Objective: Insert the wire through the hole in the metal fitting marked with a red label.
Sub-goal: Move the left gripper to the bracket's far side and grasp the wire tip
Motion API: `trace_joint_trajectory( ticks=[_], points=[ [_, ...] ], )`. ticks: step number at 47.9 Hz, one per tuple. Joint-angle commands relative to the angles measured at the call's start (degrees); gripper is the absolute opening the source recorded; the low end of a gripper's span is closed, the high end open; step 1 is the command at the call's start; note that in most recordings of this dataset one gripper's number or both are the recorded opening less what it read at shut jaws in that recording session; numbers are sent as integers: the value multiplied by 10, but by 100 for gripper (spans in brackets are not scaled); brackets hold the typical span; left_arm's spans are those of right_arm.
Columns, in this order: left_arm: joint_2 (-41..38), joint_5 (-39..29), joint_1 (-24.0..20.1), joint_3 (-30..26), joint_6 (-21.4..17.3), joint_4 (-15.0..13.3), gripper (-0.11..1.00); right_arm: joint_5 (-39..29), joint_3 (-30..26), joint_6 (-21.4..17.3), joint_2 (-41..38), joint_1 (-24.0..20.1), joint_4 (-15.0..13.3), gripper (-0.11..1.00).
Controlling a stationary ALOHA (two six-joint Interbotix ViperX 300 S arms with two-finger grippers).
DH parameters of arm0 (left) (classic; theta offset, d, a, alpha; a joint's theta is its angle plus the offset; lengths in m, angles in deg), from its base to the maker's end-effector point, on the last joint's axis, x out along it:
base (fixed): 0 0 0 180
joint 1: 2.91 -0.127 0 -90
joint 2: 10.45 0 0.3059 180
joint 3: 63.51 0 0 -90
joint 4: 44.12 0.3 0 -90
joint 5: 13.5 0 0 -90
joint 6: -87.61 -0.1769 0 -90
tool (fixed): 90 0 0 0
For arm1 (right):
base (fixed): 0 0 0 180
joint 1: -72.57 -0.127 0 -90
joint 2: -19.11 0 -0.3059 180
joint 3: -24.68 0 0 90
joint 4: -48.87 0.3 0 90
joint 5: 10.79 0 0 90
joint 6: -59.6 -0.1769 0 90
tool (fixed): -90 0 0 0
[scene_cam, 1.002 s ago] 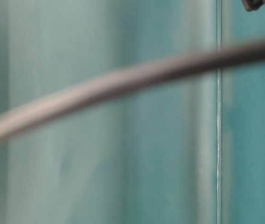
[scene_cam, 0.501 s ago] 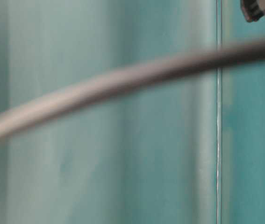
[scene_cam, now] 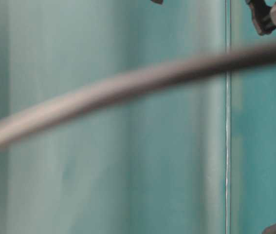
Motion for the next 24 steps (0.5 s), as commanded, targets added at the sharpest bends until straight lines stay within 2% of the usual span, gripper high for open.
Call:
trace_joint_trajectory(
  ticks=[1, 13, 24],
  points=[
    [12, 2, -2, -11, 1, 1, 68, 2, -11, 1, 8, 4, -6, -1],
    [12, -11, -4, -18, 3, 1, 68, -7, -13, 4, 7, 6, -11, -1],
    [11, -35, -12, -33, 24, 1, 67, -10, -13, 4, 7, 7, -11, -1]
  ],
)
